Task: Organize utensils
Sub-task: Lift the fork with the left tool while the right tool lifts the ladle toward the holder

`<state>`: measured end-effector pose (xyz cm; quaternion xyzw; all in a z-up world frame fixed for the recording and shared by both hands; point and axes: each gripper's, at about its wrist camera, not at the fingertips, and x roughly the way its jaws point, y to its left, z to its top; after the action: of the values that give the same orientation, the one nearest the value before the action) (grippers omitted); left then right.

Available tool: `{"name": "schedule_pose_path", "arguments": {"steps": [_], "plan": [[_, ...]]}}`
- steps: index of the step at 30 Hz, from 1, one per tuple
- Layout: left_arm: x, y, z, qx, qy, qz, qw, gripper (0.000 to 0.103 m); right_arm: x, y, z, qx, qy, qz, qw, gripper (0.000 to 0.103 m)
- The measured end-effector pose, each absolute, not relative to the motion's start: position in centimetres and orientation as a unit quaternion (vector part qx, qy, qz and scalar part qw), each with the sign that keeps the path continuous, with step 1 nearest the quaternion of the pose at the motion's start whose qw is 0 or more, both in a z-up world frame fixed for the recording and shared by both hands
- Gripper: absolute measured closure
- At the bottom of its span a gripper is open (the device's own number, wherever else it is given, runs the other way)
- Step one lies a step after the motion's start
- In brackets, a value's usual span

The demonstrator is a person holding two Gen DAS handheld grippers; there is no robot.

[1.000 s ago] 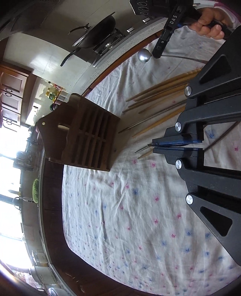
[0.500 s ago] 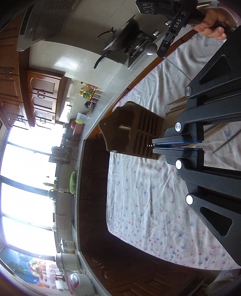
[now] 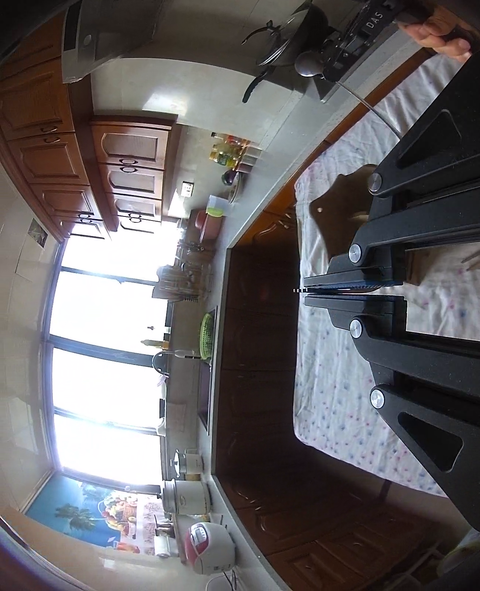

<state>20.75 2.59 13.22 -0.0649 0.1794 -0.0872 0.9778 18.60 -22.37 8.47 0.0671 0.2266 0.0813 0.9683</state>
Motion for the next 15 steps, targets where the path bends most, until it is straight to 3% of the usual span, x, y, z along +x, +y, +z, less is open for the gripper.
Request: {"name": "schedule_pose_path", "arguments": {"steps": [8, 15], "plan": [[27.3, -1.5, 11.4, -0.039, 0.139, -0.056, 0.988, 0.103, 23.0, -22.2, 10.6, 0.044, 0.193, 0.065, 0.978, 0.101], [31.5, -5.2, 6.1, -0.010, 0.148, -0.046, 0.988, 0.102, 27.3, -21.3, 7.4, 0.010, 0.220, 0.063, 0.974, 0.101]]}}
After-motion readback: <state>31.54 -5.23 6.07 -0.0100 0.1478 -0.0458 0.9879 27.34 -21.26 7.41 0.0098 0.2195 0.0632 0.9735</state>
